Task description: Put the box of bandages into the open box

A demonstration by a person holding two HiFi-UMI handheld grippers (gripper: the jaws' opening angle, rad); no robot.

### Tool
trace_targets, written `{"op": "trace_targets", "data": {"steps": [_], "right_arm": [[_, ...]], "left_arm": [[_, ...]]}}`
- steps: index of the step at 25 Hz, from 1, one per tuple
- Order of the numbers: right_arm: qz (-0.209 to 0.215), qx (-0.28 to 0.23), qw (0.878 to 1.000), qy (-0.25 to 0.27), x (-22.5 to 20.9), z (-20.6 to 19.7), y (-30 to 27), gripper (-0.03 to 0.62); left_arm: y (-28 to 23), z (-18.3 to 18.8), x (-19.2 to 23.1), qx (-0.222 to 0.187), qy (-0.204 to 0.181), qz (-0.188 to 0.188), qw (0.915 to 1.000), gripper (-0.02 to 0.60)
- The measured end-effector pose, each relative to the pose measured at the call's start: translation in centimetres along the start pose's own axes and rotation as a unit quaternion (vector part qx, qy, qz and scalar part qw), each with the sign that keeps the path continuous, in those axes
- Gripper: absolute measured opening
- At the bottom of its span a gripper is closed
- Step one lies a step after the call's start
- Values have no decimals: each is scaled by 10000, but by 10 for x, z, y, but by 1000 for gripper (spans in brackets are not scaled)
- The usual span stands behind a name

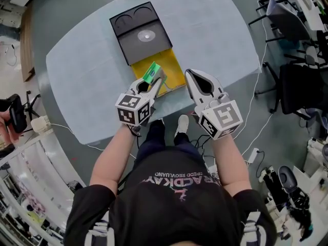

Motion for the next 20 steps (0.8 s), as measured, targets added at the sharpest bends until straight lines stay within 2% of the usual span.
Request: {"op": "trace_targets", "data": {"steps": [11,20], "right_arm": [[-153,295,9990,-289,-19,-35,-5,9],[-197,355,9986,-353,-22,-41,-5,9]], "left_arm": [[-23,-20,10,338,103,-11,9994,101],[-36,-36,17,701,277,48,9971,101]]}}
Point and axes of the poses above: the fingertips, and each gripper's own axes: y backward along the fingers, x to its left, z out of its top, the point moved 1 cm from there along y, backward along the fingers, and after that the axes turned 2 degrees about z, right-handed, at the moved point
